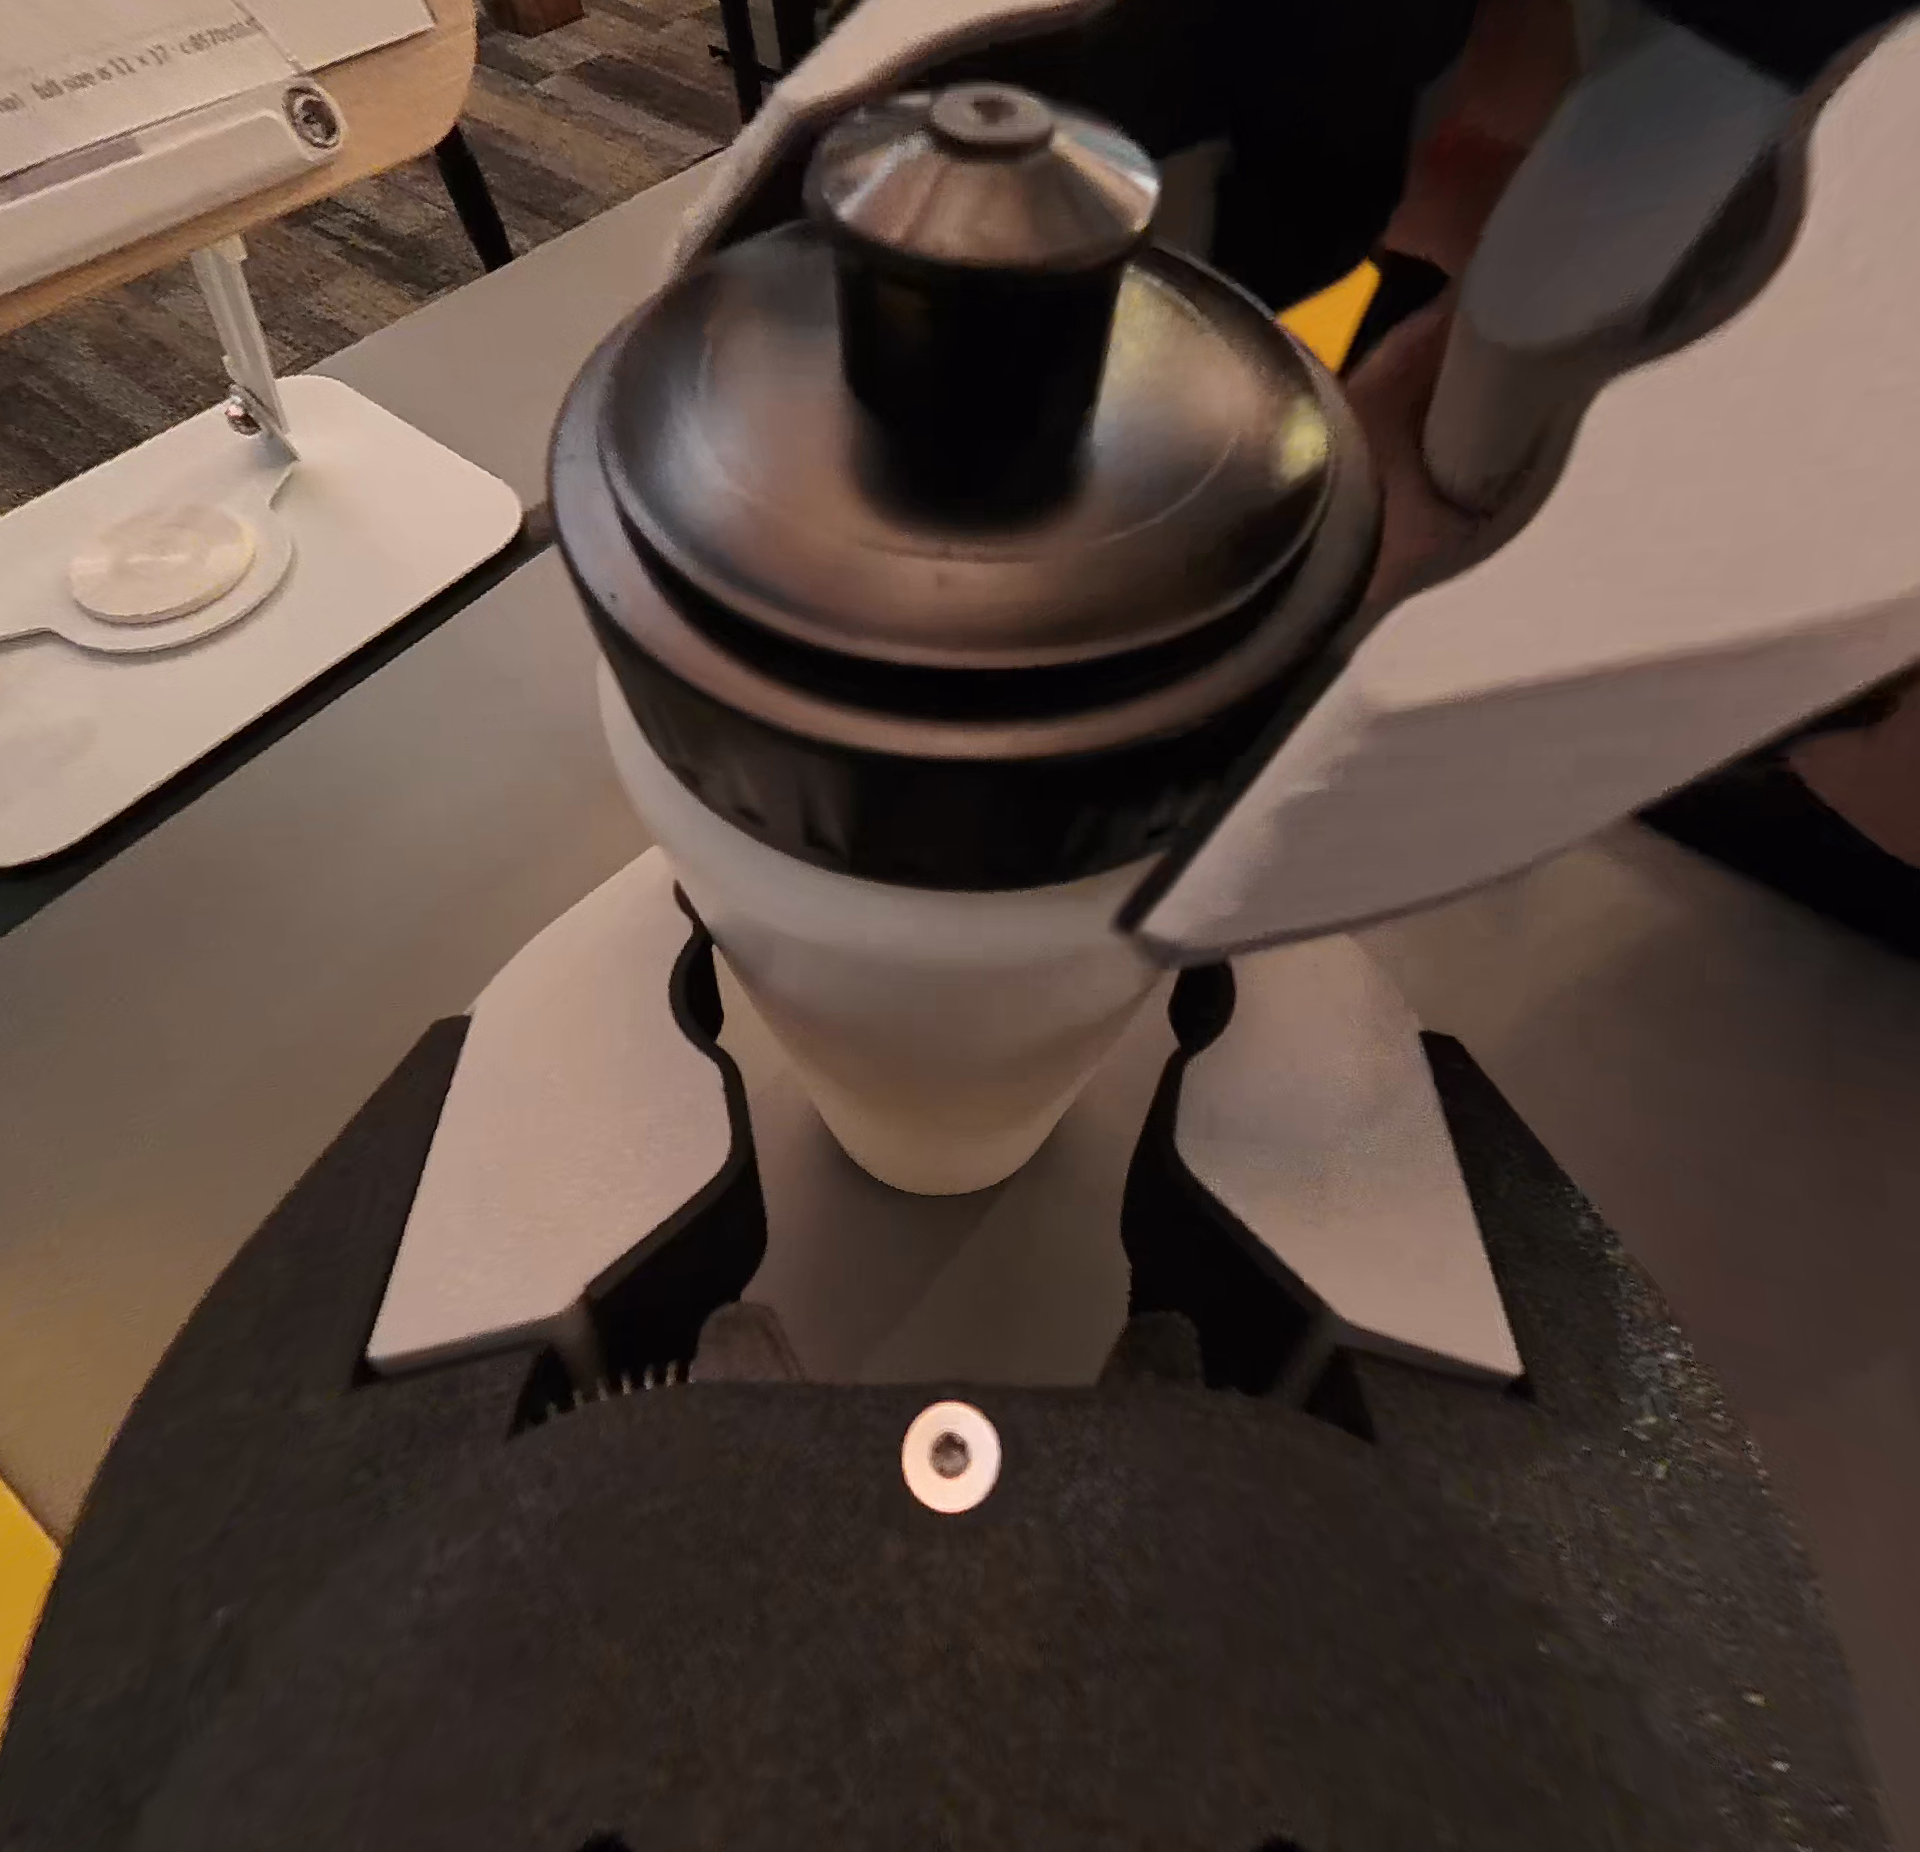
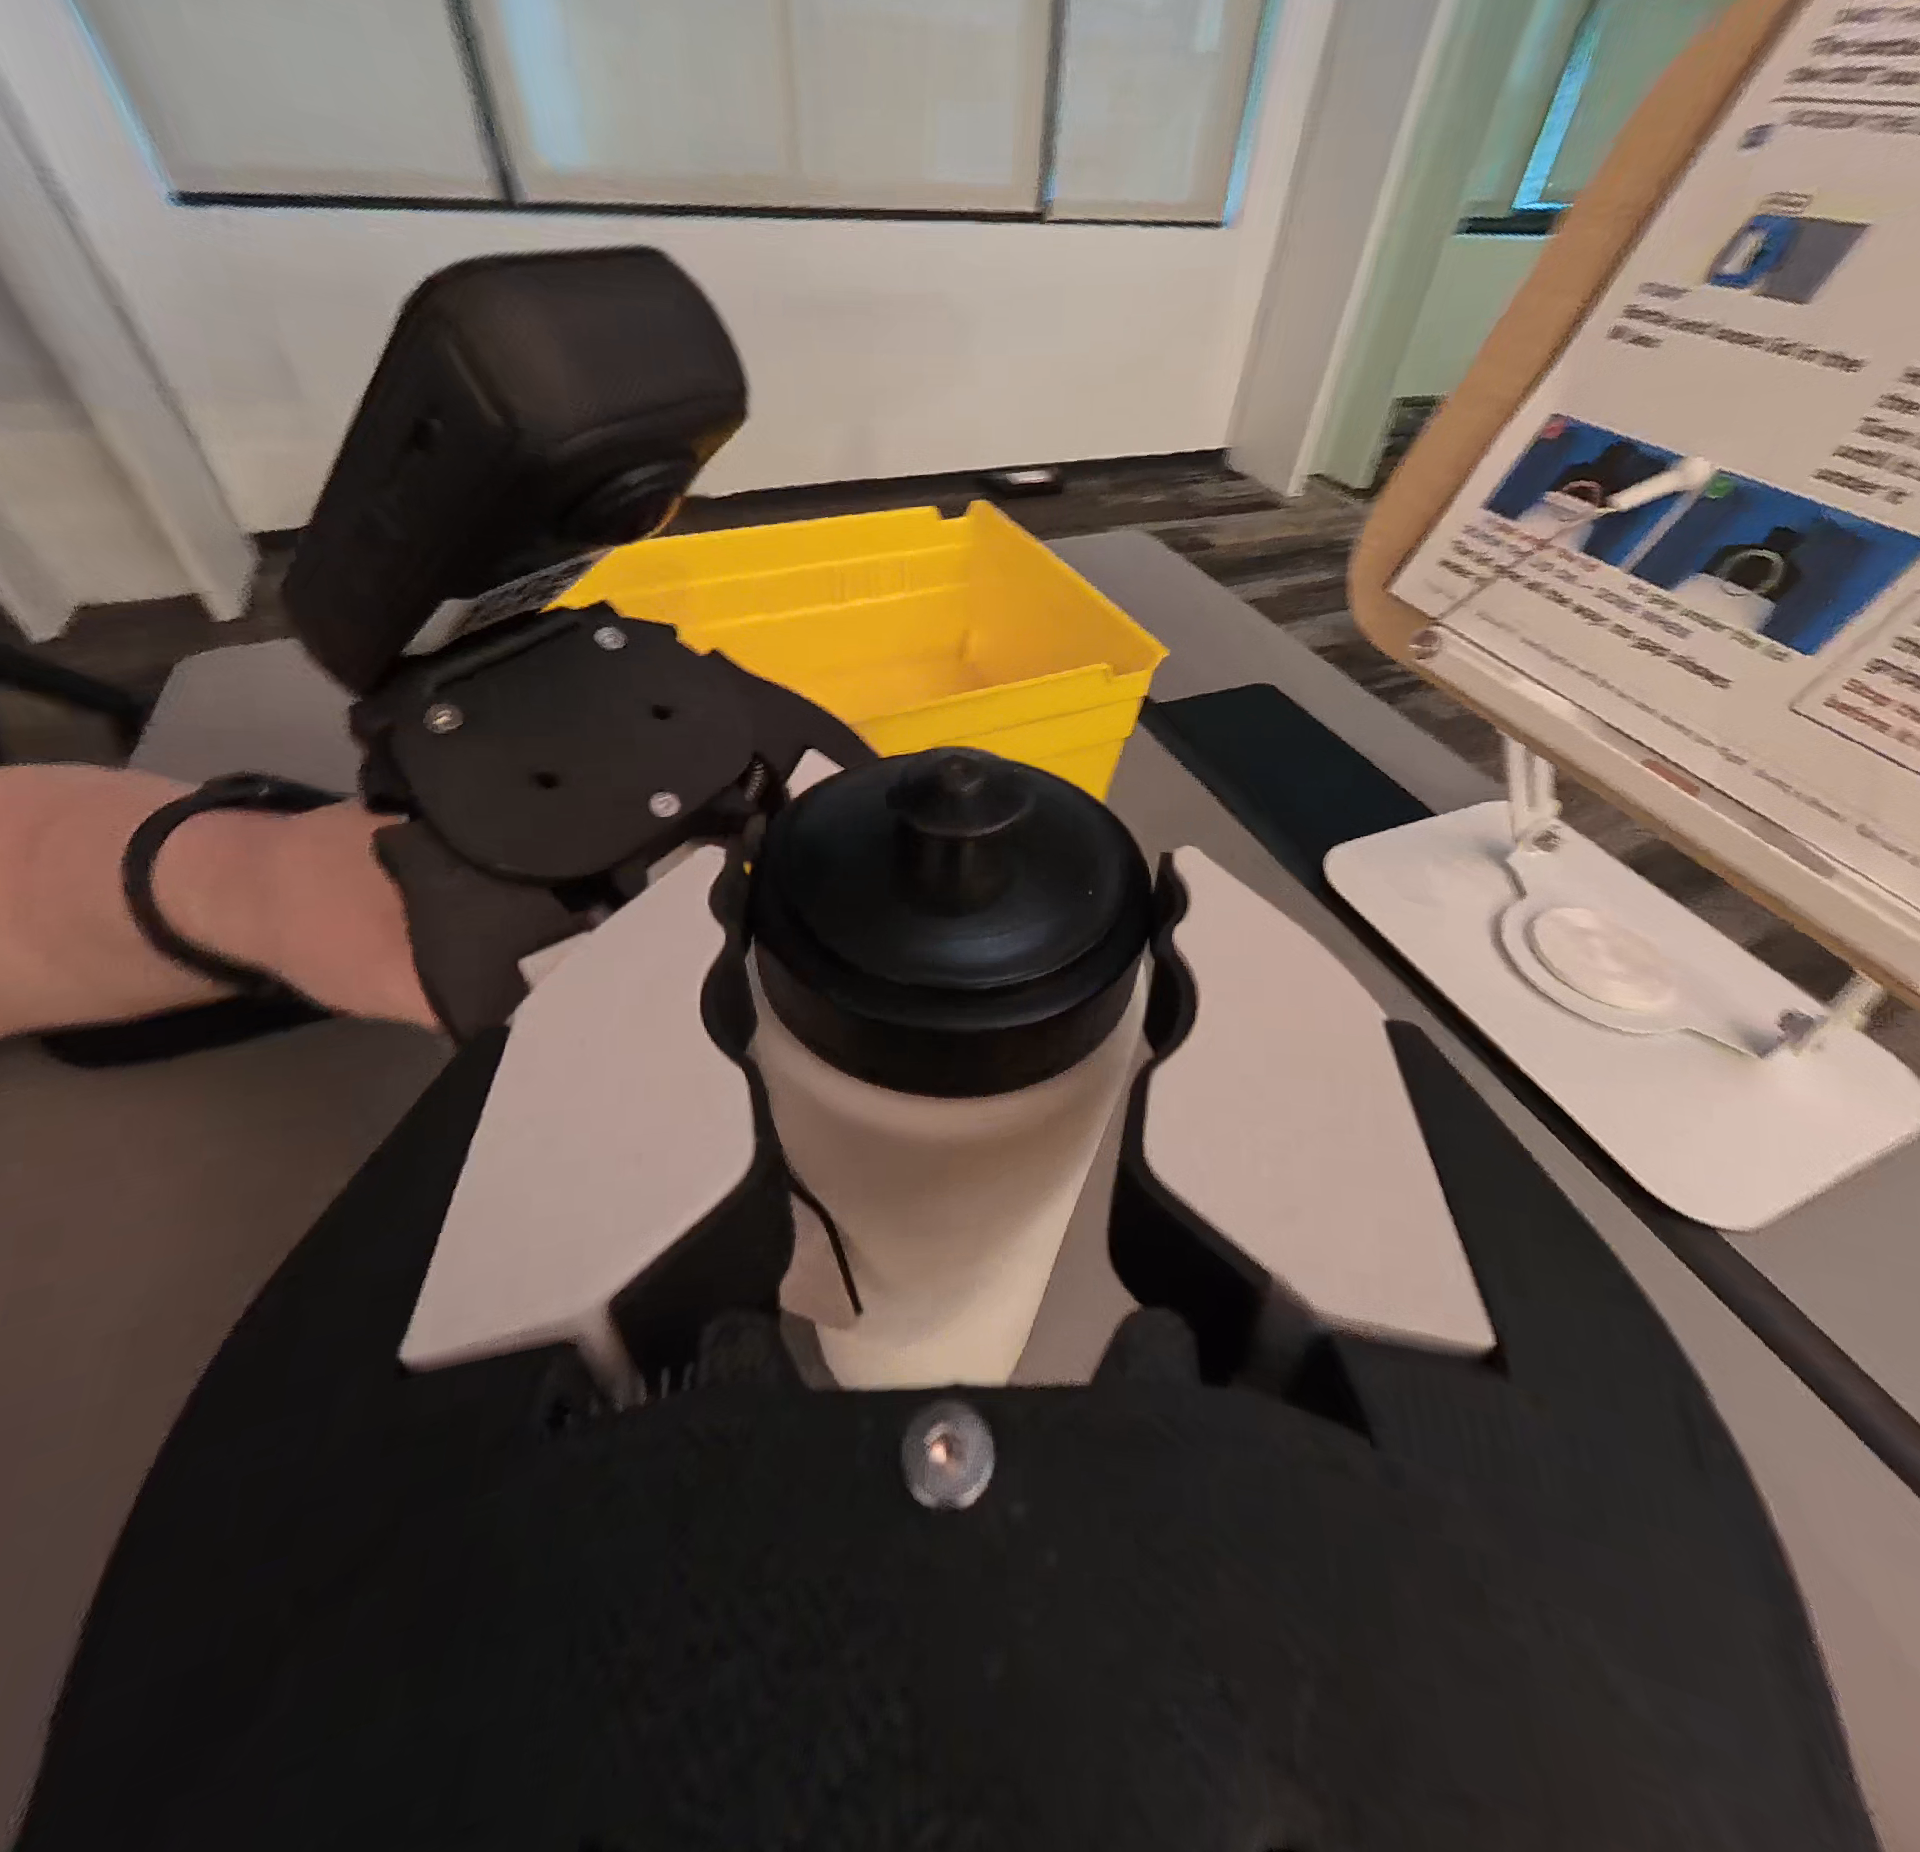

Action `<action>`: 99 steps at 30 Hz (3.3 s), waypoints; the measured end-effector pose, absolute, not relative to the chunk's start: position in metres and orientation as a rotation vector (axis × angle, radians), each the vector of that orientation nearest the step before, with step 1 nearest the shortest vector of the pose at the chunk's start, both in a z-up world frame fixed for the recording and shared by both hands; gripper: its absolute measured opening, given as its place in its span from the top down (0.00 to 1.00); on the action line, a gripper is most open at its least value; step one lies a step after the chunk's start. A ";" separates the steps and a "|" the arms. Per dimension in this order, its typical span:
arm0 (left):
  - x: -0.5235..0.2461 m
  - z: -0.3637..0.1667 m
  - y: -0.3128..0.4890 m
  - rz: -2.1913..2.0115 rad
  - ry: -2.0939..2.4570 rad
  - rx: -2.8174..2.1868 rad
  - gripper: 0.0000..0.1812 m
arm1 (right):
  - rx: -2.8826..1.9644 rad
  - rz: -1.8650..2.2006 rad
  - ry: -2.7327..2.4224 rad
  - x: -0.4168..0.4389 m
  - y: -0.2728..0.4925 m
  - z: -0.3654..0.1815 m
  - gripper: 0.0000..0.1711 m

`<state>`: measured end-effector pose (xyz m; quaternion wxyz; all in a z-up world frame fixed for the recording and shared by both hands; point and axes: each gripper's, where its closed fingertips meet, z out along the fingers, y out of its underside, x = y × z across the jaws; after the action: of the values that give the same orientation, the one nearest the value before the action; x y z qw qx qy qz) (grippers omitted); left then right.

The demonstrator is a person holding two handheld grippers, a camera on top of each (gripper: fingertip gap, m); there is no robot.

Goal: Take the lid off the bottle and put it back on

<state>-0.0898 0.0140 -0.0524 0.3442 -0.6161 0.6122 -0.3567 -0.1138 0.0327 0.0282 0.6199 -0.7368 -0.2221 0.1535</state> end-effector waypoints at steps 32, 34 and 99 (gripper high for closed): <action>-0.087 -0.052 -0.008 -1.013 1.685 -1.534 0.52 | -1.651 0.437 -0.697 -0.121 0.016 0.033 0.59; -0.087 -0.052 -0.005 -0.991 1.643 -1.565 0.53 | -1.660 0.414 -0.642 -0.120 0.021 0.034 0.59; -0.083 -0.052 -0.006 -0.992 1.696 -1.474 0.53 | -1.708 0.420 -0.709 -0.118 0.019 0.024 0.54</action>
<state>-0.0834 -0.0063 -0.0522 0.3362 -0.5652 0.6503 -0.3802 -0.1180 0.0191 0.0239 0.5832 -0.7316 -0.3038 0.1798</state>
